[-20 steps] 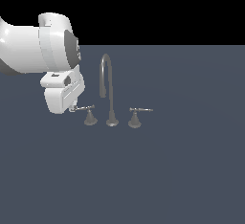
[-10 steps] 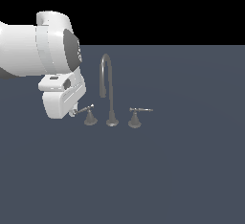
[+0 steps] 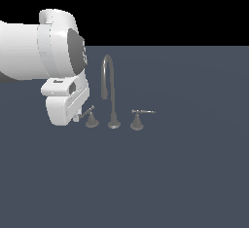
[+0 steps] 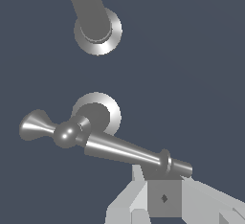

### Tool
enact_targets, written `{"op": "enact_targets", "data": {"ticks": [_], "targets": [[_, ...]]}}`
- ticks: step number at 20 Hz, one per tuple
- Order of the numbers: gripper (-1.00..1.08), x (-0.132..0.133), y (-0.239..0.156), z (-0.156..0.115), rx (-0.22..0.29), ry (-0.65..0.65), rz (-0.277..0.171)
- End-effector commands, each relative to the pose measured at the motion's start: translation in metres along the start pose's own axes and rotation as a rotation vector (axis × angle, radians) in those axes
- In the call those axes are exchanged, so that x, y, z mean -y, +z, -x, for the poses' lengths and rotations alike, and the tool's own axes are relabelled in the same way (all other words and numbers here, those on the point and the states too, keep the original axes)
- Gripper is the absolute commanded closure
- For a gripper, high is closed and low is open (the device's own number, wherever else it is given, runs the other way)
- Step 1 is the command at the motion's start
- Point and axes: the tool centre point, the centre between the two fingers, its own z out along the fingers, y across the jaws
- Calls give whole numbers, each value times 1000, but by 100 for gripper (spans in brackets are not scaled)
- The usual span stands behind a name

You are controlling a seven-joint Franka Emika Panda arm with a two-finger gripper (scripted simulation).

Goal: Turn on the faucet by rotating a designated handle.

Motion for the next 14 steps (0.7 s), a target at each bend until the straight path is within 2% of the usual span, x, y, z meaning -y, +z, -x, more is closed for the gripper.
{"op": "enact_targets", "data": {"ticks": [1, 3, 4, 13, 14], "targets": [[108, -6, 3, -23, -10, 22, 12], [108, -9, 4, -27, -10, 23, 13], [108, -7, 0, -5, 3, -6, 5], [108, 7, 3, -68, -10, 22, 14], [108, 7, 3, -68, -10, 22, 14]]}}
